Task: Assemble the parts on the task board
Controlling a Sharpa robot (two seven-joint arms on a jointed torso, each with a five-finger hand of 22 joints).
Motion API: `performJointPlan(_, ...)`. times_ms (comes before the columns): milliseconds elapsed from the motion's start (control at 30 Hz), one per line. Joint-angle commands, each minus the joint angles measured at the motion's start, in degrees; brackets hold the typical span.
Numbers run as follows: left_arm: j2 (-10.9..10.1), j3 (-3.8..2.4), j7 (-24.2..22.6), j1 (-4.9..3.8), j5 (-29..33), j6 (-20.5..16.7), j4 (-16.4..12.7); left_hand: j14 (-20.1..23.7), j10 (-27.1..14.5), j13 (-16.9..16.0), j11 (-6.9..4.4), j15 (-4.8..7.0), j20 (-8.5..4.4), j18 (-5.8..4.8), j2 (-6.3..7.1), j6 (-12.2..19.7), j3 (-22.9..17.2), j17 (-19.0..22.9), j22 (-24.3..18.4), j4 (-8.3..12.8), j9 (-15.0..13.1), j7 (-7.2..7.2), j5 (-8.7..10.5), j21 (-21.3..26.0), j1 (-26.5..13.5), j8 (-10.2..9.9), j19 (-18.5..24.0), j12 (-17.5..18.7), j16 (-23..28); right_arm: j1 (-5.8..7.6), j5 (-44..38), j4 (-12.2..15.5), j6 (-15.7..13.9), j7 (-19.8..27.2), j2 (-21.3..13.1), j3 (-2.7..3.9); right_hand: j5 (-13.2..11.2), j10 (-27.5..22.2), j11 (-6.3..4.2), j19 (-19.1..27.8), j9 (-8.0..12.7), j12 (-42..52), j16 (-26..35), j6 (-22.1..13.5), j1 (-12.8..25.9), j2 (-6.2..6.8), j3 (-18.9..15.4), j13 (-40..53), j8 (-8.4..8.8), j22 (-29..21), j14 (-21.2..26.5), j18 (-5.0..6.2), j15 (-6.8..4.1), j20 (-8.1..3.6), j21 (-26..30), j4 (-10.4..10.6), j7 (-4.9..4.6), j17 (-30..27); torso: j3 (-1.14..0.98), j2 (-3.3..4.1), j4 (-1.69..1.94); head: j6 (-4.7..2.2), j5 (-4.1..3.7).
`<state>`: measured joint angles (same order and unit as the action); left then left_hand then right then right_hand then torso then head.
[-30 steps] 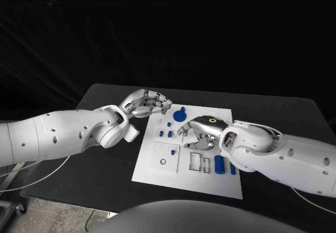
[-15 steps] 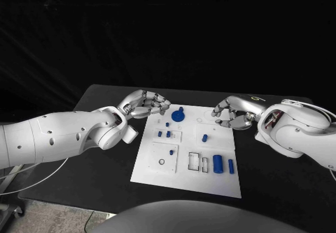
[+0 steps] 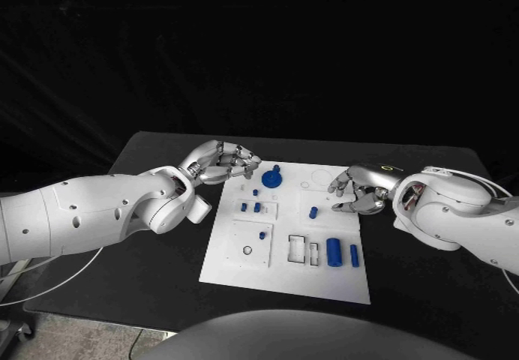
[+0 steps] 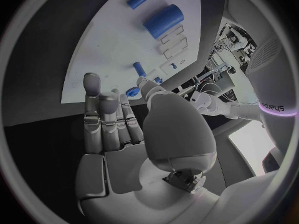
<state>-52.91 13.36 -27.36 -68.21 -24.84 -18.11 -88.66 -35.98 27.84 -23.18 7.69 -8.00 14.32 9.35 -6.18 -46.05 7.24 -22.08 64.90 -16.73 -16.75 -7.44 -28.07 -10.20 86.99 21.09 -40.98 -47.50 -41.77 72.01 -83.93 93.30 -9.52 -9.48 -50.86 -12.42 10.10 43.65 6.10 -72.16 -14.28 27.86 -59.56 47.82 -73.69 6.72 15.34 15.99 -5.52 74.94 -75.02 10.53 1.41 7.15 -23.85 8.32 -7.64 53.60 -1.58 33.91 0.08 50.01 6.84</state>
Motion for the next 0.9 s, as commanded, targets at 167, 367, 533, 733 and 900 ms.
performJointPlan(167,0.26,-0.02,-0.21,0.04,0.39,0.34,-0.01,-0.26,0.31,0.18,0.09,-0.26,0.05,0.77,-0.34,0.34,-0.09,0.14,0.09,0.1,0.07,-0.04,-0.58,0.38,0.66,0.36,-0.35,-0.18,-0.3,-1.21,-0.43,-1.81,1.19,1.23,1.54,0.02,3.49,1.31,0.08,-0.75,1.21,-0.85,-0.42,-0.81,-3.43,-0.53,0.53,-0.99,0.9,2.36,-0.37,-1.06,-0.08,0.03,-0.38,-1.72,0.09,-0.22,0.02,-0.06,-0.08,-0.01,-0.05)
performJointPlan(367,0.4,-0.02,-0.21,0.17,0.4,0.75,0.15,-0.27,0.42,0.41,0.23,-0.27,0.05,0.76,-0.68,0.37,-0.3,0.22,0.15,0.1,0.08,-0.08,-0.84,0.42,0.97,0.49,-0.38,-0.12,-0.34,-2.34,0.23,-3.38,1.3,2.18,3.13,0.02,3.98,0.68,0.33,-1.01,2.15,-2.92,-0.29,-0.57,-5.08,-0.42,0.98,-2.65,1.08,2.45,-0.38,-1.06,-0.21,-0.11,-0.44,-2.85,-0.54,-0.63,0.02,-0.02,-0.02,-0.01,-0.09)
performJointPlan(533,0.37,-0.02,-0.14,0.22,0.4,0.84,0.17,-0.29,0.5,0.58,0.31,-0.27,0.04,0.76,-0.89,0.4,-0.46,0.28,0.2,0.12,0.08,-0.12,-1.05,0.44,1.22,0.58,-0.39,-0.07,-0.37,-3.34,0.51,-4.62,0.66,3.28,4.75,0.03,3.6,-0.07,0.44,-1.49,2.97,-4.69,-0.52,-0.61,-6.22,-0.24,1.08,-4.13,1.3,2.66,-0.7,-1.12,-0.66,-0.42,-1.29,-3.63,-1.31,-0.58,0.01,0.0,-0.02,-0.01,0.01)
performJointPlan(733,0.45,-0.02,-0.04,0.25,0.41,1.04,0.24,-0.3,0.54,0.66,0.35,-0.28,0.04,0.75,-1.0,0.42,-0.53,0.31,0.22,0.1,0.08,-0.14,-1.12,0.45,1.31,0.63,-0.4,-0.05,-0.39,-3.98,0.73,-5.57,-0.26,4.4,6.04,0.04,3.52,-2.21,0.45,-1.88,4.27,-7.37,-0.42,-0.78,-7.77,-0.11,0.87,-6.54,1.5,2.79,-0.95,-1.22,-1.25,-0.99,-1.76,-4.59,-1.82,-0.86,0.02,0.0,-0.02,-0.01,0.08)
performJointPlan(900,0.65,-0.02,-0.01,0.34,0.41,1.29,0.49,-0.31,0.58,0.73,0.39,-0.29,0.05,0.75,-1.09,0.43,-0.59,0.33,0.24,0.09,0.08,-0.15,-1.17,0.46,1.37,0.66,-0.41,-0.03,-0.4,-4.28,1.28,-6.12,-0.2,4.89,6.69,0.05,2.89,-3.18,0.22,-2.09,5.03,-8.48,-0.24,-1.07,-8.45,-0.07,0.45,-7.89,1.59,2.91,-1.01,-1.31,-1.46,-1.19,-2.27,-4.83,-1.65,-1.13,0.02,-0.05,-0.04,-0.01,-0.04)
